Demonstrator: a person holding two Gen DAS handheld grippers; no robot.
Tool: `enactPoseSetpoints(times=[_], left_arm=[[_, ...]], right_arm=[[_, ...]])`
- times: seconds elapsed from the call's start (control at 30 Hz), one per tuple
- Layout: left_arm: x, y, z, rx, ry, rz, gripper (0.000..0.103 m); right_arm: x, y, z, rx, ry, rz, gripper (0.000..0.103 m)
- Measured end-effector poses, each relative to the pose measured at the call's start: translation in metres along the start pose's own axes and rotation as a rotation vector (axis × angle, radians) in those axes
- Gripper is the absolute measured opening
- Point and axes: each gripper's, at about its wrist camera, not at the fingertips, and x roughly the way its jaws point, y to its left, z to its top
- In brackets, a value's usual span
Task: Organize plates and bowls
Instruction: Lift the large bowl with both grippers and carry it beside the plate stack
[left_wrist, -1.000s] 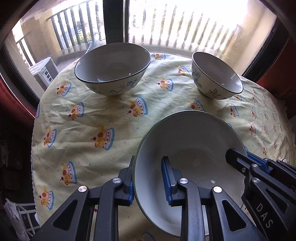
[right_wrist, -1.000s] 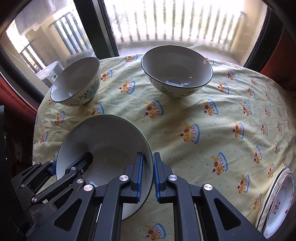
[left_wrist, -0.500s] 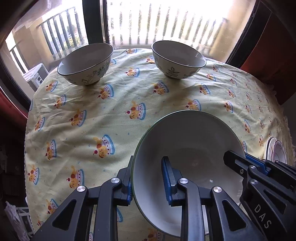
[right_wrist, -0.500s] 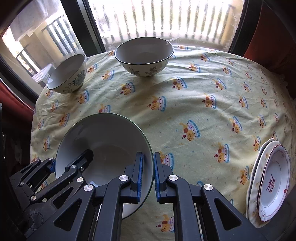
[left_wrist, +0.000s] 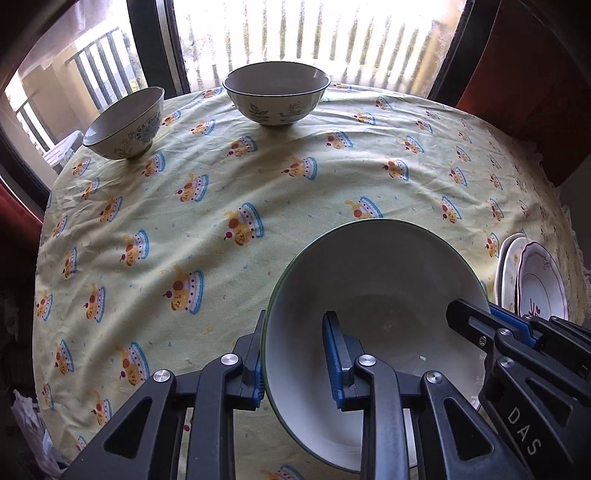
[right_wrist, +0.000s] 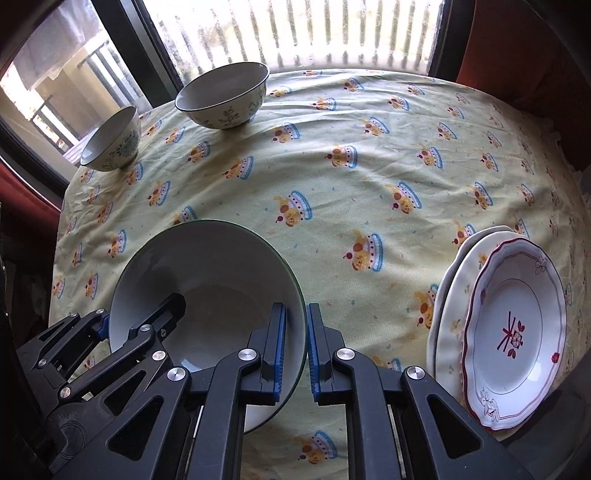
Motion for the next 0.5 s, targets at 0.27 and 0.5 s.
enactPoseSetpoints(times=[0.27,0.5], left_arm=[[0.004,-0.038,-0.01,-0.044,0.012,0.022,0.024],[0.008,-0.056,-0.024,-0.108,-0.007,0.071,0.027]], right_arm=[[-0.002,-0.044,-0.009,-0.019,0.019,0.024,0.014],[0.006,-0.065,-0.017,-0.082,0.038,0.056,0.014]])
